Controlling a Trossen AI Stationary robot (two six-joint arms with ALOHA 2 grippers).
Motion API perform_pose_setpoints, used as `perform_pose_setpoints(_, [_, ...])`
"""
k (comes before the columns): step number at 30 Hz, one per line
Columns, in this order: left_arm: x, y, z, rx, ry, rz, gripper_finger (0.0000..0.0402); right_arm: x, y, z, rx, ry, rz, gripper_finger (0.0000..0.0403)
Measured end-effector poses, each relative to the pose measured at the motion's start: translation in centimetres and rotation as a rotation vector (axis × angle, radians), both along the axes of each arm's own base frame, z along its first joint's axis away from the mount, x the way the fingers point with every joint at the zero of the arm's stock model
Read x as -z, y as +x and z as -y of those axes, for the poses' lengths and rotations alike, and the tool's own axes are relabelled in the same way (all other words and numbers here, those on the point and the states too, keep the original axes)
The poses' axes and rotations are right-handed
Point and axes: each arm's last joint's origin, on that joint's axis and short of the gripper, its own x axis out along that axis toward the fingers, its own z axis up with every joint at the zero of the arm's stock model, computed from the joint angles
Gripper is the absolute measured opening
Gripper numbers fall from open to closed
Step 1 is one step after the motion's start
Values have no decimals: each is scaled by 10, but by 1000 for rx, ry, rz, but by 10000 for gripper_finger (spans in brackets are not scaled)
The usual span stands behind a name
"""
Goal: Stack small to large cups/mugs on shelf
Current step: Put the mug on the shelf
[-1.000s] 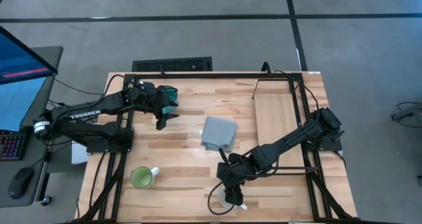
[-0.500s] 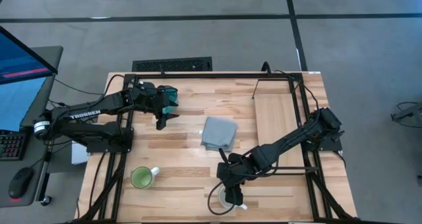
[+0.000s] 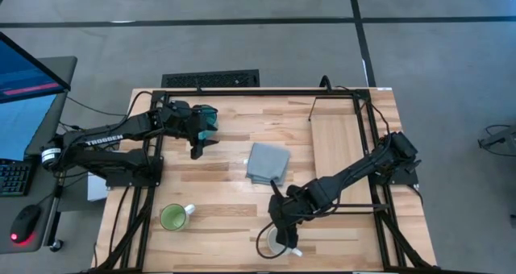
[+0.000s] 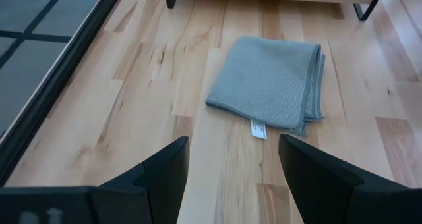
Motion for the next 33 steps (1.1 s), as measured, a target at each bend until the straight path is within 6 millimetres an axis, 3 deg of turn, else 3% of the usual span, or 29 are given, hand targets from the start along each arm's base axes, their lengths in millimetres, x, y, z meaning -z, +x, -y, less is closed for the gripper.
perform_pose_setpoints(9, [1,-1,0,0,-8,-17,226,0,-1,-4,35,23,-6,270])
perform_pose_setpoints(16, [1,-1,0,-1,-8,-17,226,26,2,-13,18,-11,-85,270])
perform_pose_setpoints(22, [1,-1,0,0,-7,-16,226,25,3,-14,23,-15,-66,266])
perform_pose_setpoints(27, [1,-1,0,0,-7,-16,226,24,3,-13,23,-12,-65,220])
perform_pose_setpoints(33, [1,-1,0,0,-6,-16,226,25,3,-12,16,-20,-73,120])
